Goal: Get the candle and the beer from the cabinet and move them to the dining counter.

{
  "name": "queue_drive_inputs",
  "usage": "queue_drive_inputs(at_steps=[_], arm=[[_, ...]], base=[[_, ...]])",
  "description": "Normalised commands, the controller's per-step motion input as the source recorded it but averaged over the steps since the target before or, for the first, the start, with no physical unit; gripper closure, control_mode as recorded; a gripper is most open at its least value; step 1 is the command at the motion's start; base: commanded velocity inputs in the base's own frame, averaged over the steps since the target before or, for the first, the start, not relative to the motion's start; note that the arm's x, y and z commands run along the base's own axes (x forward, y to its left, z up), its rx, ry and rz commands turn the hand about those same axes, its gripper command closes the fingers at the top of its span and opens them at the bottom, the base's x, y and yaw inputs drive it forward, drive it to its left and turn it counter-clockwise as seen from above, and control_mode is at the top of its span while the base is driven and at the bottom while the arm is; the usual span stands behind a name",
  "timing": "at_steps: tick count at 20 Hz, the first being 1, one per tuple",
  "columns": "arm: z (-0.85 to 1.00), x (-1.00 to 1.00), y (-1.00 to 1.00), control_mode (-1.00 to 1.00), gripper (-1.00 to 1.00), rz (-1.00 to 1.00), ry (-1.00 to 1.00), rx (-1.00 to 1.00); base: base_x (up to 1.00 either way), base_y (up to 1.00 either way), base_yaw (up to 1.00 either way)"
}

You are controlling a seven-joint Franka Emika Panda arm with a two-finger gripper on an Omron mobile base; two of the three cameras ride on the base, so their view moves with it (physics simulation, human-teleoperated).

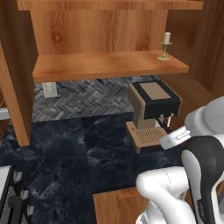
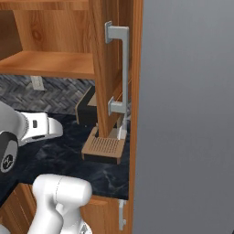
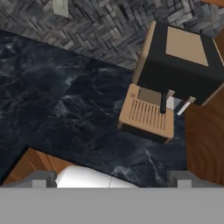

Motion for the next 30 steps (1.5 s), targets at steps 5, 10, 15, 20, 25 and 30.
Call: queue_drive_inputs(at_steps=[5,10,15,20,25,30], arm=[[0.01,-0.21,0.04,-1.0,-1.0,-0.06,-0.25,0.0],[0.14,-0.1,0.09,-1.0,-1.0,-0.13,-0.47,0.0],[0.27,-0.02,0.05,-1.0,-1.0,-0.14,-0.33,0.02],[0.35,0.0,0.02,-1.0,-1.0,-0.06,-0.23,0.04],[0.3,-0.02,0.0,-1.0,-1.0,0.0,-0.08,0.06],[0.23,-0.09,0.0,-1.0,-1.0,0.0,0.0,0.12]], base=[[0.0,0.0,0.0],[0.0,0.0,0.0],[0.0,0.0,0.0],[0.0,0.0,0.0],[0.0,0.0,0.0],[0.0,0.0,0.0]])
